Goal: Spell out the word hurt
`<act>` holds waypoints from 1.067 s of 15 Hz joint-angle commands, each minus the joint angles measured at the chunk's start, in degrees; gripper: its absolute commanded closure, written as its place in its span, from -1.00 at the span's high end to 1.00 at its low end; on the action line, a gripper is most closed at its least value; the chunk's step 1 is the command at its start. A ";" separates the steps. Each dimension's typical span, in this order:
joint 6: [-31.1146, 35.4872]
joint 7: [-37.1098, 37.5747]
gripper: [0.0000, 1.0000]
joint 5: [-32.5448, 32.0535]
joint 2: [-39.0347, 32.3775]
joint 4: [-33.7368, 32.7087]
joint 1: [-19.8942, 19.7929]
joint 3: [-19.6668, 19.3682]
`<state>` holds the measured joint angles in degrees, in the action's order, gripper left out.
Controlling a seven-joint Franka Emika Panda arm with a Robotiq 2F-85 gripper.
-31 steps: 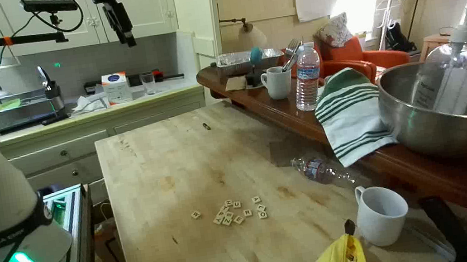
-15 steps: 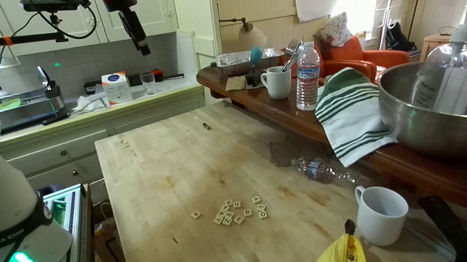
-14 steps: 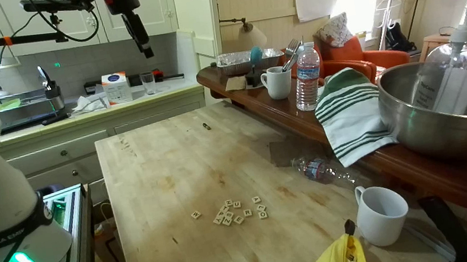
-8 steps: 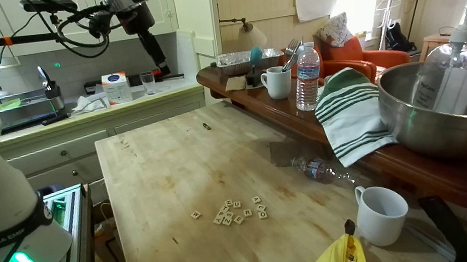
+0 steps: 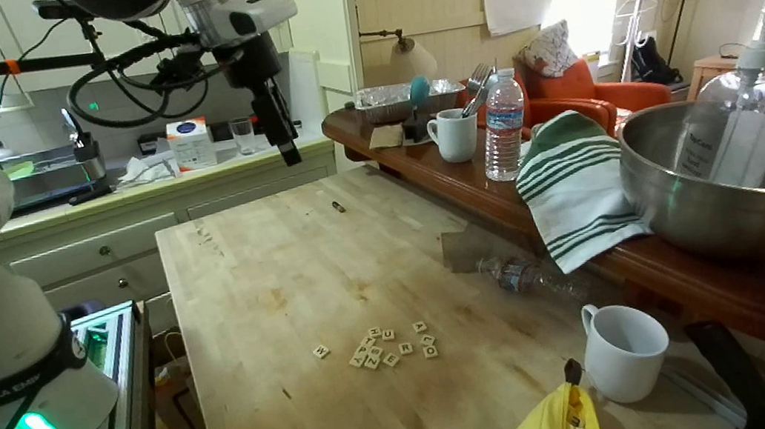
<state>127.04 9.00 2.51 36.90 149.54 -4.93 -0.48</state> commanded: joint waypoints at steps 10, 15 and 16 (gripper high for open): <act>0.65 0.63 1.00 -0.65 -3.75 0.87 -1.91 -0.57; 2.05 0.68 1.00 -2.88 -6.72 2.87 -2.82 -0.53; 2.66 0.70 1.00 -3.36 -7.24 3.21 -2.99 -0.49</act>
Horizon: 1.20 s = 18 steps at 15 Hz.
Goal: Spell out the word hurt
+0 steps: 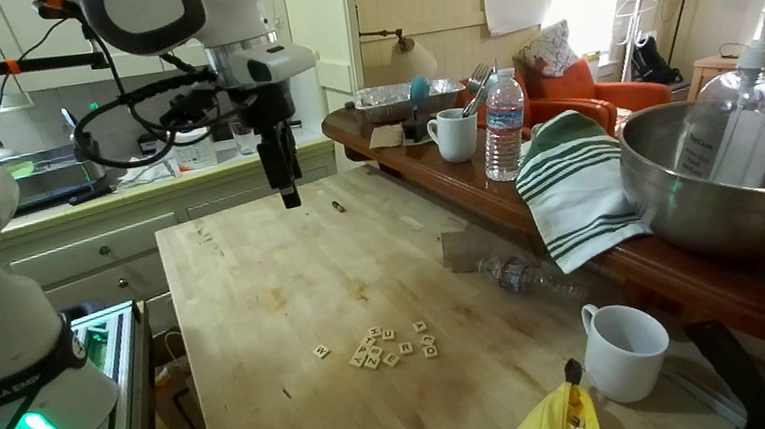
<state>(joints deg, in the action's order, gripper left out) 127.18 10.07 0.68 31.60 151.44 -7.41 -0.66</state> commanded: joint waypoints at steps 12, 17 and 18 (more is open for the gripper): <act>9.66 -14.92 1.00 -3.70 -13.65 0.49 -0.84 -6.55; 15.34 -24.49 1.00 -3.91 -18.63 0.56 -0.44 -9.47; 16.82 -25.21 1.00 -3.30 -19.60 0.50 -0.32 -9.71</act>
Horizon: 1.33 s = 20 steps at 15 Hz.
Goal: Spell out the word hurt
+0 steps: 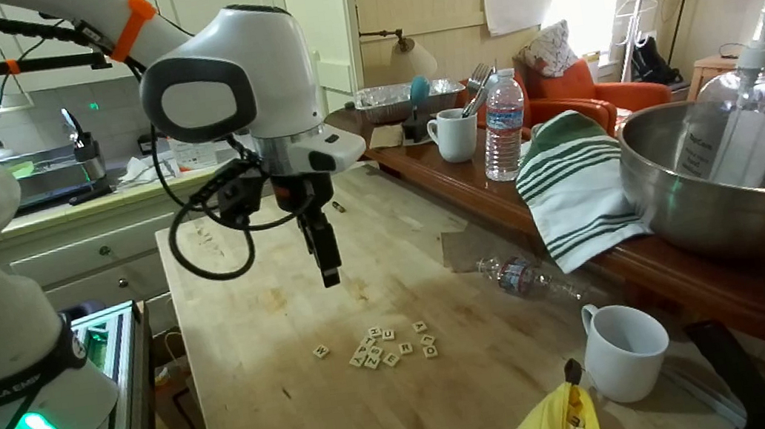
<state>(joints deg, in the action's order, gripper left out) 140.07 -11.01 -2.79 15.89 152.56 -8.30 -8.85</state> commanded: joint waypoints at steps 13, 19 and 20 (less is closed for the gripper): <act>2.80 -2.91 1.00 -0.07 -3.06 -0.47 0.25 -0.94; 3.94 -3.33 1.00 -0.26 -3.82 -0.30 0.38 -0.89; 4.31 -3.56 1.00 -0.42 -4.04 -0.22 0.38 -0.89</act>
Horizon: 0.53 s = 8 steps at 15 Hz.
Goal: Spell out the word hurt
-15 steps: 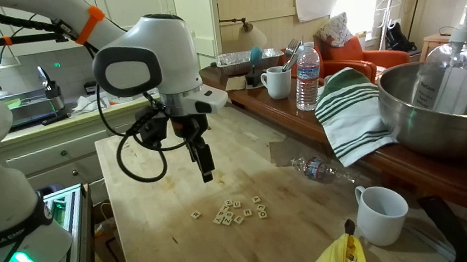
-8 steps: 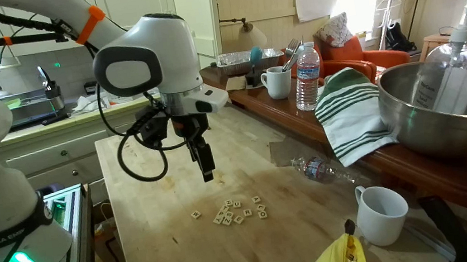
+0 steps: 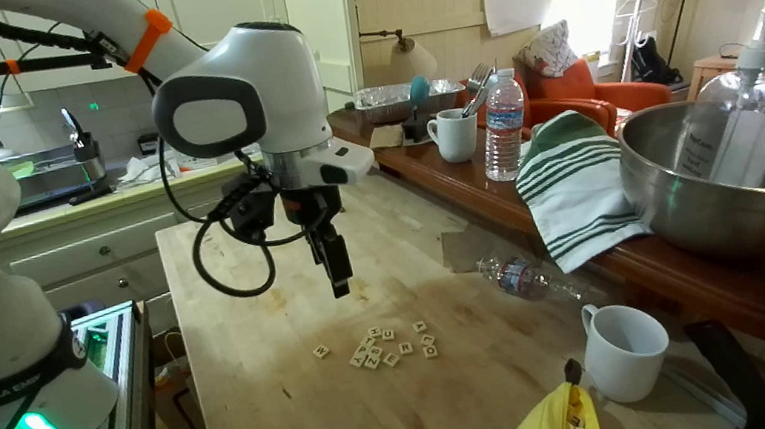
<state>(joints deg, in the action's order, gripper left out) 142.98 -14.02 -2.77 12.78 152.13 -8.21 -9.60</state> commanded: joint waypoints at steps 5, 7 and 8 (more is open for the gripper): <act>2.06 -4.26 1.00 0.66 -2.32 -0.10 0.81 -0.74; 2.63 -5.28 1.00 0.60 -2.84 -0.13 0.76 -0.78; 3.02 -5.64 1.00 0.60 -3.15 -0.16 0.74 -0.78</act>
<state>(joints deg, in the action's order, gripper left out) 143.72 -17.40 -2.72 11.50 152.13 -8.14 -9.60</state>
